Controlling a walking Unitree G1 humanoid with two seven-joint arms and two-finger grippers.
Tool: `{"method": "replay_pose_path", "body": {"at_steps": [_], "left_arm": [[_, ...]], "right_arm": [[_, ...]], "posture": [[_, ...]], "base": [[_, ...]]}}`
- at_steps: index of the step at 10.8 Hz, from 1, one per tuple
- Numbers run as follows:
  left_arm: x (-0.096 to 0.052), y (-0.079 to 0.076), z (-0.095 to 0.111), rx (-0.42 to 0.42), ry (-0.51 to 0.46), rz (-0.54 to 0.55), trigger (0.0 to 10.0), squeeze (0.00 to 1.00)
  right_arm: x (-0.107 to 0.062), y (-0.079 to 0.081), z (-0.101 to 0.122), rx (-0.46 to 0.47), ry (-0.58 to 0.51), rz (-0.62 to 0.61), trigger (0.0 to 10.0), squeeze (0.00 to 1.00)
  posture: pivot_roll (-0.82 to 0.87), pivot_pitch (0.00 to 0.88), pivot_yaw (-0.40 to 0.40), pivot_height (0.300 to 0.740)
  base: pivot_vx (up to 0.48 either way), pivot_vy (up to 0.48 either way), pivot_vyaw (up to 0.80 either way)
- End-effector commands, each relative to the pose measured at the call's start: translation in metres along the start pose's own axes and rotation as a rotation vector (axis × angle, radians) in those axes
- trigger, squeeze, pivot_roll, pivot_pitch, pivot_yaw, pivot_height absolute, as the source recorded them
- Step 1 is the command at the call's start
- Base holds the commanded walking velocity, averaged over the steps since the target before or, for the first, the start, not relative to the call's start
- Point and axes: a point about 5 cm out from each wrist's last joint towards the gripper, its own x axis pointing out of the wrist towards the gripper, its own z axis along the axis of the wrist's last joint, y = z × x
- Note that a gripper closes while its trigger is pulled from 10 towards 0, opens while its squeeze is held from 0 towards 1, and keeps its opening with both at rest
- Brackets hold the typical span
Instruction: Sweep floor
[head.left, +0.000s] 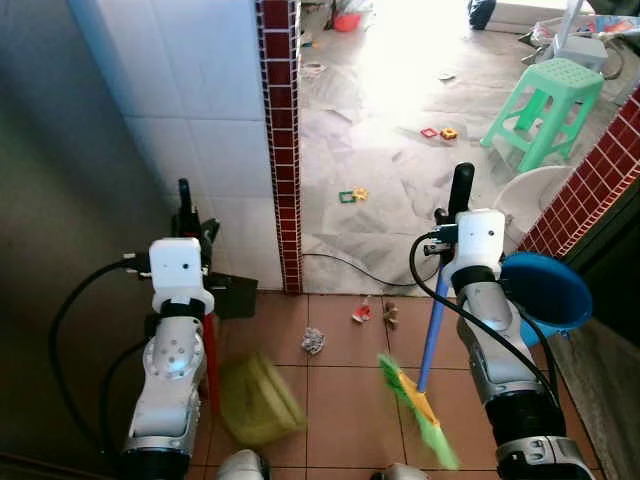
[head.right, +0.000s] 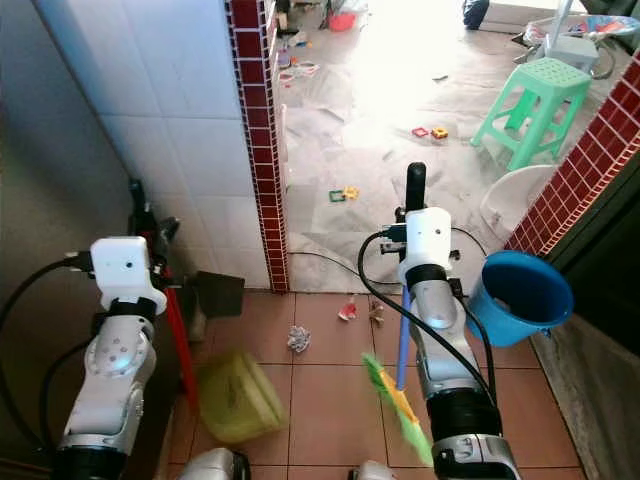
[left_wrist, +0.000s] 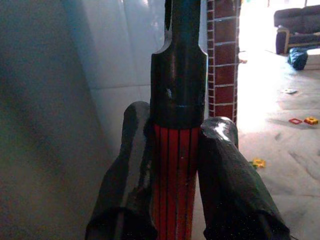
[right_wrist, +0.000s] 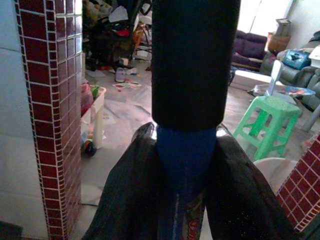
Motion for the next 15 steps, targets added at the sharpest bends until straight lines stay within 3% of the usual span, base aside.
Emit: {"method": "replay_pose_path", "body": {"at_steps": [1, 4, 6, 15], "left_arm": [[0.008, -0.002, 0.017, -0.010, -0.093, -0.007, 10.0, 0.00], [0.012, -0.005, 0.018, -0.016, -0.111, -0.024, 10.0, 0.00], [0.013, -0.007, 0.019, -0.022, -0.117, -0.031, 10.0, 0.00], [0.014, -0.010, 0.022, -0.035, -0.135, -0.021, 10.0, 0.00]], "right_arm": [[0.004, -0.003, 0.013, -0.008, -0.059, -0.014, 10.0, 0.00], [0.005, -0.006, 0.022, -0.082, -0.114, -0.011, 10.0, 0.00], [0.005, -0.004, 0.023, -0.072, -0.120, -0.007, 10.0, 0.00], [0.004, -0.002, 0.025, -0.125, -0.145, 0.021, 10.0, 0.00]], "posture": [[-0.05, 0.000, 0.026, 0.740], [-0.06, 0.000, 0.030, 0.740], [-0.06, 0.000, 0.028, 0.740], [-0.07, 0.000, 0.018, 0.740]], "base": [[0.000, 0.000, 0.00], [0.326, 0.000, 0.00], [0.379, 0.000, -0.41], [0.305, 0.000, 0.08]]}}
